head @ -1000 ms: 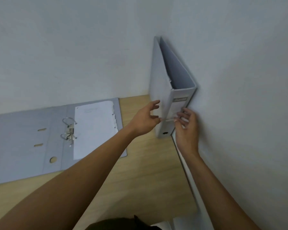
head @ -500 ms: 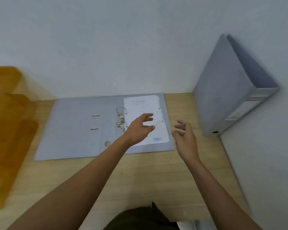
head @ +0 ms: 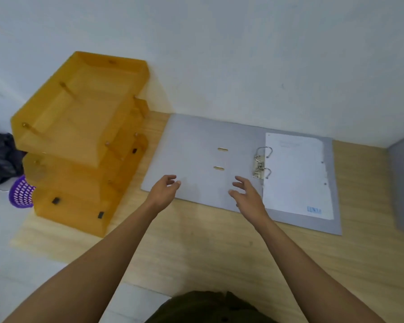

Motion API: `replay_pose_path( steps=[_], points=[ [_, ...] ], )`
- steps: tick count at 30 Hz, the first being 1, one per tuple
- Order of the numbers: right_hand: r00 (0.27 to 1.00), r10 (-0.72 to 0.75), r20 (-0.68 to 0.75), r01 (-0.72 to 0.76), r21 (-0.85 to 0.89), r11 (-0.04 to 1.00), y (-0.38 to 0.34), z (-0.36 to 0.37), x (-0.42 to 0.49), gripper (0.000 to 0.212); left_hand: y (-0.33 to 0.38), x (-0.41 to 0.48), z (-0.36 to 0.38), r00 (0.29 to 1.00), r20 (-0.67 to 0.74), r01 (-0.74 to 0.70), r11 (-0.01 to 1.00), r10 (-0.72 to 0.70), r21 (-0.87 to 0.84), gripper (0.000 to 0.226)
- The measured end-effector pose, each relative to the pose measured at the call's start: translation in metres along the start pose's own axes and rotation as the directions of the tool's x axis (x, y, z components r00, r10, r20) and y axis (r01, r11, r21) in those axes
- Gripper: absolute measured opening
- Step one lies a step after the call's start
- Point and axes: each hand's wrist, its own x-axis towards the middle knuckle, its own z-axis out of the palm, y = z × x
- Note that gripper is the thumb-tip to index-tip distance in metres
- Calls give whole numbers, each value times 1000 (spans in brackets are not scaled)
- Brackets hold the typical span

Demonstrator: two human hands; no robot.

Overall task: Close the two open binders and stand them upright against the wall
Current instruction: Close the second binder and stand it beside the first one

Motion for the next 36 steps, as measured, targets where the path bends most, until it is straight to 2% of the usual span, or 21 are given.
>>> replay_pose_path(
  steps=[3,8,10,13,16,18,20,22,26,30,32,36],
  points=[
    [997,-23,75,28,-59,998,-8,26,12,53,-19,21,-15,999,-34,24,996,-21,89,56],
    [993,-20,120,37,-145,989,-8,49,27,56,-44,58,-23,993,-94,96,950,-71,297,74],
    [993,-15,117,35,-170,985,-10,49,33,56,-47,66,-19,988,-127,127,945,-92,301,79],
    [994,-9,112,32,-208,978,-14,46,45,56,-43,75,-11,956,-274,188,933,-103,306,82],
    [994,7,108,19,-232,973,-14,43,54,56,-42,83,-18,924,-326,301,909,-202,289,76],
    [993,19,114,11,-255,967,-9,44,54,55,-52,82,-19,932,-255,321,911,-256,259,74],
    [995,27,99,0,-265,964,-1,45,49,51,-63,74,-18,960,-124,274,939,-253,209,75],
    [997,22,78,-1,-257,966,3,48,45,47,-66,69,-24,972,-39,233,972,-231,35,67],
    [995,10,104,17,-260,965,-5,50,43,48,-44,74,-40,992,37,129,976,-124,-175,46],
    [992,-45,122,76,-262,962,-34,51,47,50,4,81,-55,994,112,46,948,-11,-314,49],
    [989,-90,121,118,-249,961,-51,53,46,50,29,74,-60,986,157,-2,945,57,-326,55],
    [983,-143,118,167,-227,959,-82,59,45,51,53,57,-66,937,284,-152,969,204,-193,61]
  ],
)
